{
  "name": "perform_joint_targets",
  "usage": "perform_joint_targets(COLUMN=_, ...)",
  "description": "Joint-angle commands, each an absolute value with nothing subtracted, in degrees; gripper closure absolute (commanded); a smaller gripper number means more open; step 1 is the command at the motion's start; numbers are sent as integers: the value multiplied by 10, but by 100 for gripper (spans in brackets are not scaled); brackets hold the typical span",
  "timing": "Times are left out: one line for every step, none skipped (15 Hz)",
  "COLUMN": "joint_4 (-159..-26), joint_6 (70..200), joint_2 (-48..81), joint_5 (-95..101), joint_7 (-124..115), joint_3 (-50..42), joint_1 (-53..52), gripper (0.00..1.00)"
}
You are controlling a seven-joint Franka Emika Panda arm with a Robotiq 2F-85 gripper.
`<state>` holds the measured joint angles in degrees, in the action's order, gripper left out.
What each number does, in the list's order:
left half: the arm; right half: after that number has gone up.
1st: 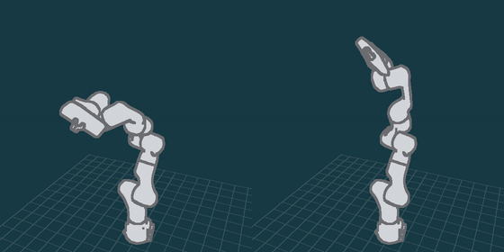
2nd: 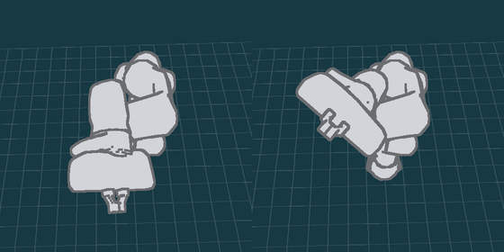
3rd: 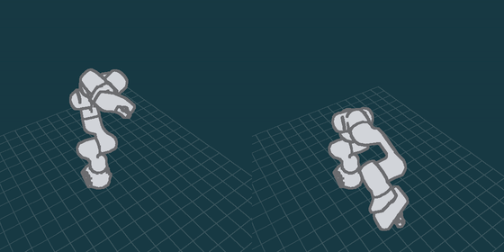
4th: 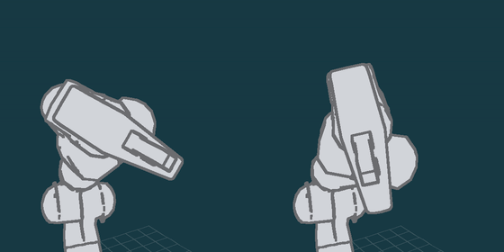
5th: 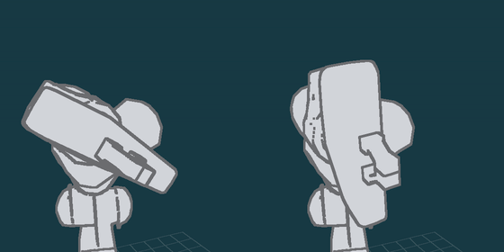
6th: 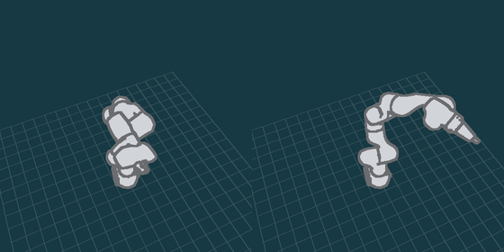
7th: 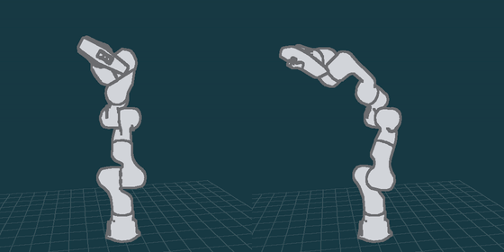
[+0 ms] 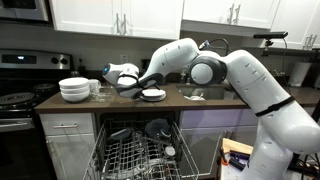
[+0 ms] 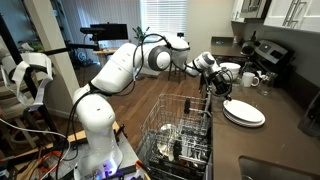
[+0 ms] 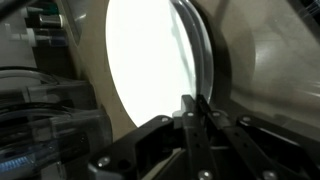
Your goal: Put one white plate inside the dishwasher
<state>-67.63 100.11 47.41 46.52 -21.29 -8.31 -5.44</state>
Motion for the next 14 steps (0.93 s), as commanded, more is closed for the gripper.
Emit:
perform_joint_targets(joint_4=-678, joint_6=980, joint_2=464, joint_5=457, joint_7=-202, joint_3=-83, joint_1=-62, gripper=98)
perform_joint_targets(joint_4=-679, joint_6=972, joint_2=463, joint_5=460, joint_7=-204, joint_3=-85, joint_1=-66, gripper=98)
perform_joint_targets(joint_4=-678, joint_6=964, joint_2=462, joint_5=462, joint_7=-206, joint_3=-86, joint_1=-69, gripper=98)
perform_joint_targets(joint_4=-676, joint_6=956, joint_2=462, joint_5=464, joint_7=-205, joint_3=-87, joint_1=-72, gripper=98)
perform_joint_targets(joint_4=-675, joint_6=948, joint_2=463, joint_5=465, joint_7=-206, joint_3=-87, joint_1=-75, gripper=98)
perform_joint_targets(joint_4=-672, joint_6=937, joint_2=463, joint_5=468, joint_7=-206, joint_3=-88, joint_1=-79, gripper=98)
perform_joint_targets(joint_4=-670, joint_6=928, joint_2=464, joint_5=470, joint_7=-206, joint_3=-88, joint_1=-82, gripper=98)
perform_joint_targets(joint_4=-667, joint_6=918, joint_2=466, joint_5=472, joint_7=-205, joint_3=-89, joint_1=-85, gripper=98)
perform_joint_targets(joint_4=-664, joint_6=908, joint_2=468, joint_5=474, joint_7=-204, joint_3=-89, joint_1=-87, gripper=98)
perform_joint_targets(joint_4=-661, joint_6=898, joint_2=471, joint_5=477, joint_7=-203, joint_3=-89, joint_1=-90, gripper=98)
perform_joint_targets(joint_4=-658, joint_6=889, joint_2=473, joint_5=480, joint_7=-202, joint_3=-89, joint_1=-92, gripper=98)
perform_joint_targets(joint_4=-656, joint_6=883, joint_2=475, joint_5=484, joint_7=-200, joint_3=-89, joint_1=-93, gripper=99)
perform_joint_targets(joint_4=-655, joint_6=879, joint_2=476, joint_5=486, joint_7=-197, joint_3=-88, joint_1=-94, gripper=98)
perform_joint_targets(joint_4=-654, joint_6=875, joint_2=477, joint_5=489, joint_7=-194, joint_3=-89, joint_1=-95, gripper=98)
